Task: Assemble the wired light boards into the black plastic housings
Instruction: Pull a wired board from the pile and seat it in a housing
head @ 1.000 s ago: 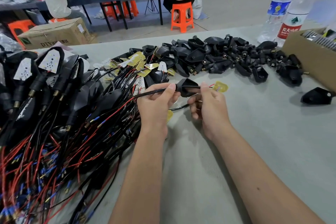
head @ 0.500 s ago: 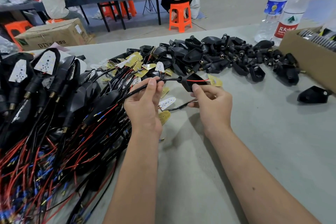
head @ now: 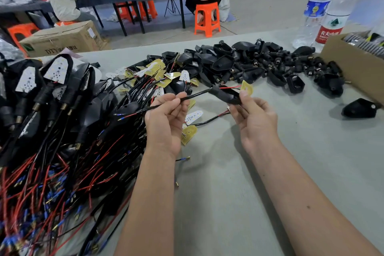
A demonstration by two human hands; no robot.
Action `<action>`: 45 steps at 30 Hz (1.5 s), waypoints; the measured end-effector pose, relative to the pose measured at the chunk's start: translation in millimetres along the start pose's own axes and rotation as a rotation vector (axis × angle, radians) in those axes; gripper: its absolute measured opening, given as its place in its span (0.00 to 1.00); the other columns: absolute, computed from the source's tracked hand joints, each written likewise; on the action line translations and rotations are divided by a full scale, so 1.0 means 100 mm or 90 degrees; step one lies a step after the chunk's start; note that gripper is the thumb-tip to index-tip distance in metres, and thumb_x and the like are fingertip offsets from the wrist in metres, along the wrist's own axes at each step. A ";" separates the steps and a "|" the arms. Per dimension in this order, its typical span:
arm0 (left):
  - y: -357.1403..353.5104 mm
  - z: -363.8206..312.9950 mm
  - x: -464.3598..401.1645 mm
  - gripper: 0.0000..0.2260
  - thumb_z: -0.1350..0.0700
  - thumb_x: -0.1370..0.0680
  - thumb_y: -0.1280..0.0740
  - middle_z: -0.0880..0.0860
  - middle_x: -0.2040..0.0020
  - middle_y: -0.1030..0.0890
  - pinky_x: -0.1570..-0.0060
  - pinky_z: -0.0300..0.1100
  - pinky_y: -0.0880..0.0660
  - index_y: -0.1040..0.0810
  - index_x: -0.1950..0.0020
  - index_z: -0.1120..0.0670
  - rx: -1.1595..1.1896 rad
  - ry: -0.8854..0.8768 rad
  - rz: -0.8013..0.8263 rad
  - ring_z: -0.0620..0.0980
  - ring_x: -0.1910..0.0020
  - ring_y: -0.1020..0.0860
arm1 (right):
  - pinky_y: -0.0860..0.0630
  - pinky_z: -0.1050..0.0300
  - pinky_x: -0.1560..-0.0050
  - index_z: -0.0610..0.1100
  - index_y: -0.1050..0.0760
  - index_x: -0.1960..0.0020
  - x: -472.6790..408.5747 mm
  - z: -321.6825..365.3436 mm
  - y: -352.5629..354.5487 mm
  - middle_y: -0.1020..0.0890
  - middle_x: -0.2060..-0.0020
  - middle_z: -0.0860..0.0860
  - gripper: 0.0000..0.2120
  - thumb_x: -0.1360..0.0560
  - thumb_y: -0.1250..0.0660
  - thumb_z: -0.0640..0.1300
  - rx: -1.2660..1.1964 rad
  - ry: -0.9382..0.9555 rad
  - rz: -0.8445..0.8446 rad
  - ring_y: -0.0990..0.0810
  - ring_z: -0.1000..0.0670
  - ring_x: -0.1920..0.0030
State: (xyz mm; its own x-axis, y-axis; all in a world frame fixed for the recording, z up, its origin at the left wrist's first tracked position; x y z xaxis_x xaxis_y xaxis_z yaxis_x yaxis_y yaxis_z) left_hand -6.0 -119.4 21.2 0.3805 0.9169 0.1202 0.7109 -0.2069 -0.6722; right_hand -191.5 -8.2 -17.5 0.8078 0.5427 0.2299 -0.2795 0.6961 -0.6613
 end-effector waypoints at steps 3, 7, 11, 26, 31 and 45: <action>0.05 -0.04 -0.03 0.12 0.73 0.23 0.40 0.58 0.59 0.14 0.61 0.38 0.20 0.25 0.55 0.58 -0.036 -0.018 -0.004 0.52 0.64 0.17 | 0.19 0.59 0.59 0.44 0.21 0.38 -0.01 0.06 -0.02 0.15 0.59 0.46 0.14 0.22 0.26 0.37 0.098 0.048 0.039 0.18 0.49 0.63; 0.15 -0.08 -0.08 0.13 0.73 0.23 0.41 0.57 0.60 0.14 0.61 0.39 0.19 0.24 0.55 0.57 -0.052 -0.023 -0.019 0.51 0.67 0.18 | 0.20 0.58 0.59 0.51 0.26 0.30 -0.03 0.17 -0.05 0.12 0.53 0.50 0.23 0.22 0.26 0.41 0.214 0.117 0.081 0.15 0.52 0.53; 0.21 -0.15 -0.10 0.13 0.73 0.24 0.42 0.56 0.63 0.16 0.62 0.39 0.20 0.24 0.55 0.57 -0.085 -0.032 -0.020 0.50 0.69 0.19 | 0.22 0.60 0.64 0.52 0.22 0.37 -0.02 0.17 -0.03 0.12 0.57 0.50 0.19 0.25 0.23 0.52 0.232 0.114 0.059 0.15 0.54 0.57; -0.19 0.24 0.00 0.07 0.67 0.24 0.27 0.60 0.52 0.13 0.55 0.45 0.17 0.19 0.47 0.59 -0.330 -0.107 0.123 0.59 0.57 0.13 | 0.22 0.58 0.61 0.46 0.30 0.45 -0.04 0.06 -0.11 0.11 0.53 0.48 0.16 0.31 0.31 0.41 0.189 0.025 0.111 0.17 0.50 0.59; -0.14 0.17 -0.03 0.08 0.69 0.24 0.28 0.63 0.54 0.14 0.56 0.42 0.17 0.20 0.53 0.57 -0.298 -0.125 0.086 0.62 0.56 0.13 | 0.21 0.56 0.57 0.47 0.30 0.40 0.00 0.05 -0.16 0.12 0.48 0.51 0.12 0.19 0.33 0.36 0.276 0.106 0.153 0.17 0.50 0.54; -0.12 0.19 -0.02 0.07 0.69 0.24 0.28 0.56 0.55 0.13 0.57 0.44 0.16 0.21 0.49 0.60 -0.403 -0.156 0.076 0.57 0.59 0.13 | 0.25 0.61 0.66 0.46 0.15 0.54 0.01 0.12 -0.09 0.14 0.66 0.50 0.04 0.27 0.22 0.41 0.374 0.178 0.070 0.21 0.57 0.69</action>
State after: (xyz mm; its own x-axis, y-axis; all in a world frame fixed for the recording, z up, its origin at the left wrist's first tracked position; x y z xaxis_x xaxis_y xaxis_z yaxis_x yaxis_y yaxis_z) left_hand -26.7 -111.9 15.3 0.3861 0.9108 -0.1463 0.9094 -0.4024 -0.1049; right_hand -194.4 -8.6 -2.5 0.8408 0.5376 -0.0626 -0.5404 0.8275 -0.1523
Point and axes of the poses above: each hand's wrist, its own x-axis away from the middle knuckle, its own y-axis out of the back of the hand, z = x × y, the point moved 8 cm from there along -x, towards the middle knuckle
